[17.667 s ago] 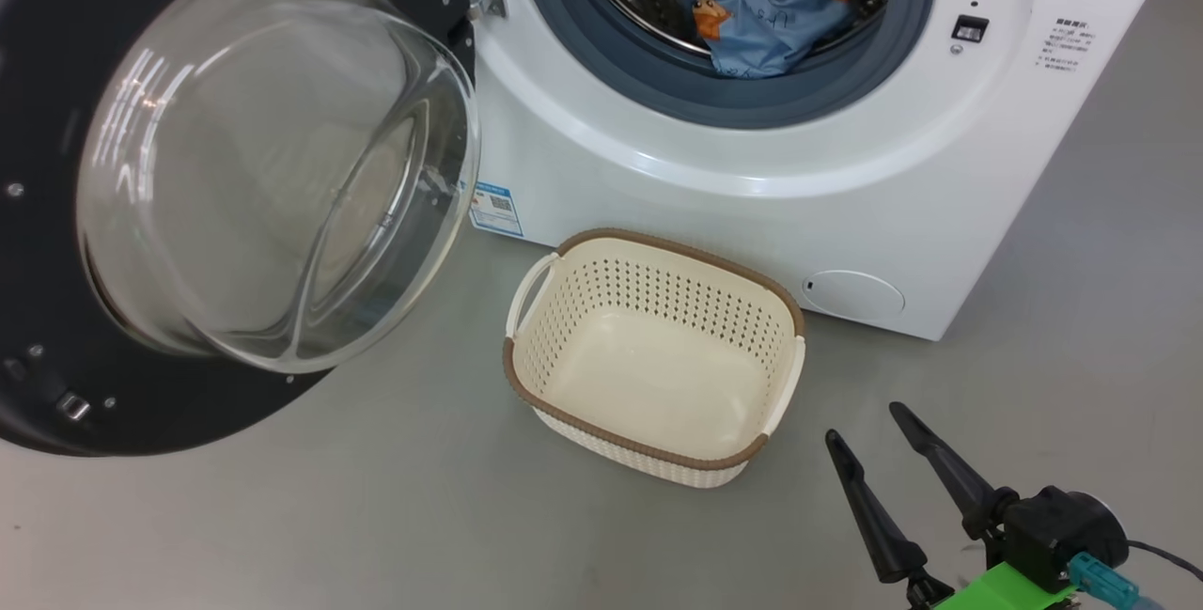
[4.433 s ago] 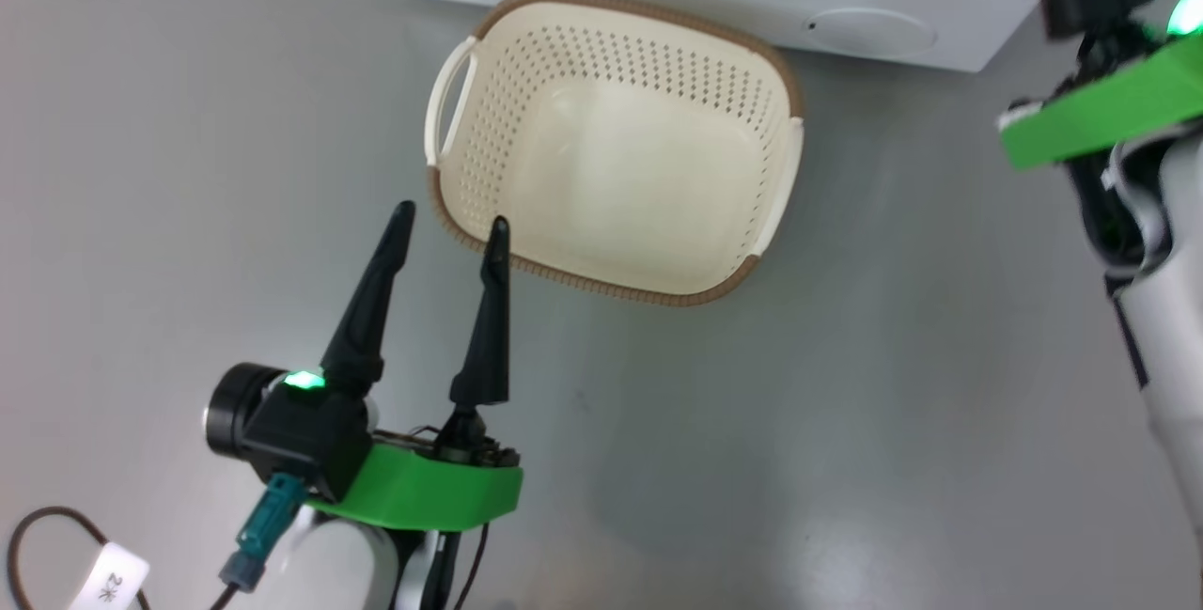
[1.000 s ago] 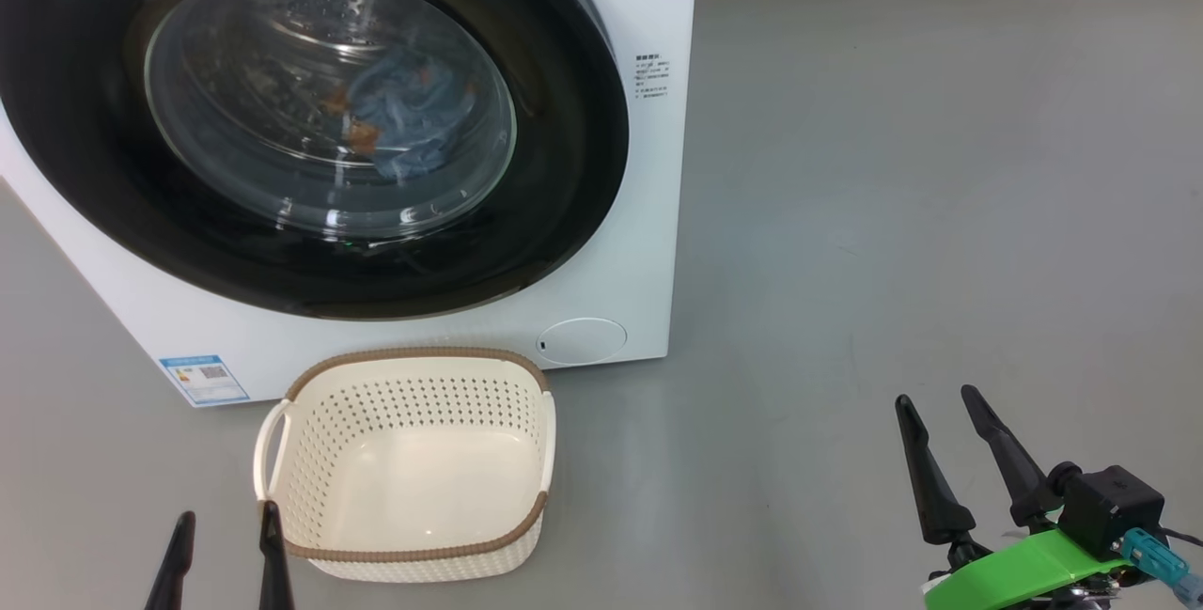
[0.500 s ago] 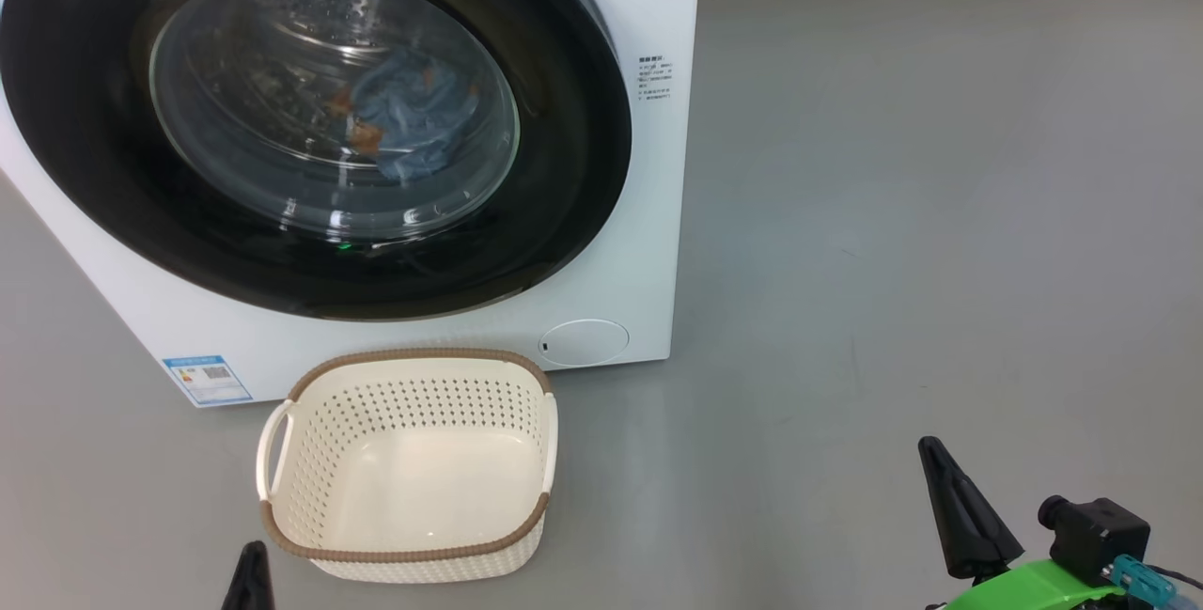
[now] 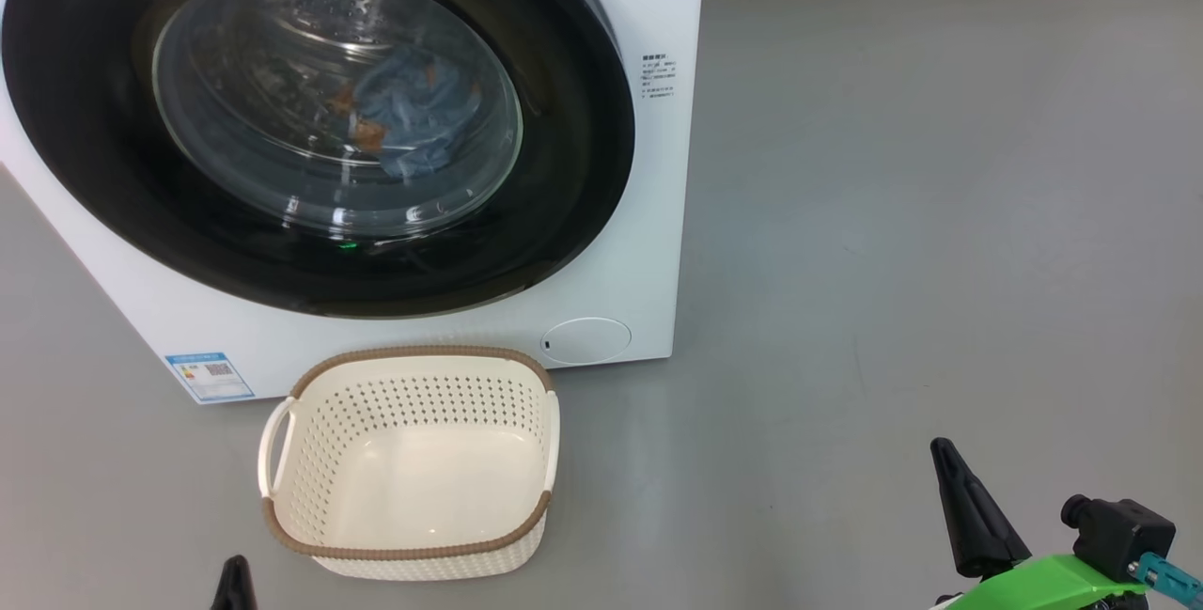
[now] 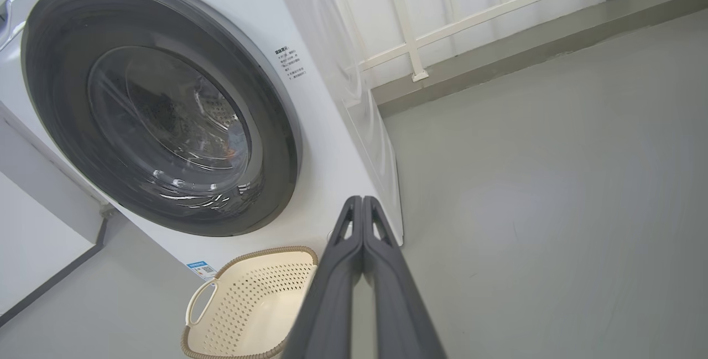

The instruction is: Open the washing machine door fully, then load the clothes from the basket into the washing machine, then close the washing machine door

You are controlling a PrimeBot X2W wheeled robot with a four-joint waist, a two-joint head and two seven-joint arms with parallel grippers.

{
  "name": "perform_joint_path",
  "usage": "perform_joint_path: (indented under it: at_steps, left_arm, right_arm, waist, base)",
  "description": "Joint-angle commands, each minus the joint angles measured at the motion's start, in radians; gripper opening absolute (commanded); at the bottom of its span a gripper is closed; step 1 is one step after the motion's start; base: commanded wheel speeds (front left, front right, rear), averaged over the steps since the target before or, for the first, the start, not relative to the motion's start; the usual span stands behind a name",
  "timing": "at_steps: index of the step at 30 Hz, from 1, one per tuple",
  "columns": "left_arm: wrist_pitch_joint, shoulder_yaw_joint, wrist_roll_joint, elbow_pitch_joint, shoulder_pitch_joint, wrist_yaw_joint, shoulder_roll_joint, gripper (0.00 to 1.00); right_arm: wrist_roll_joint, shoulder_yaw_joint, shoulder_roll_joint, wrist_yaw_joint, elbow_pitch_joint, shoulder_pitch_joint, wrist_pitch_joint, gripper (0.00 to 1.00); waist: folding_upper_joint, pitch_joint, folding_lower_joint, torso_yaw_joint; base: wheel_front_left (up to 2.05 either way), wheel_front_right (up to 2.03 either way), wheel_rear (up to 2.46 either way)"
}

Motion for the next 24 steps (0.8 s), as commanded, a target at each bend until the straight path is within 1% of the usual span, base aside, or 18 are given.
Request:
perform_joint_path:
  at_steps: [1, 24]
  left_arm:
    - [0.004, 0.014, -0.028, -0.017, -0.045, -0.005, 0.013, 0.00]
    - [0.069, 0.027, -0.285, 0.020, -0.097, -0.033, 0.017, 0.00]
  right_arm:
    - [0.030, -0.005, -0.005, -0.001, -0.021, -0.035, 0.006, 0.00]
    - [0.261, -0.030, 0.006, -0.002, -0.013, -0.051, 0.070, 0.00]
  waist:
    - [-0.0001, 0.000, -0.0001, 0.000]
    - [-0.0001, 0.002, -0.0001, 0.007]
  base:
    - [0.00, 0.00, 0.00]
    - [0.00, 0.00, 0.00]
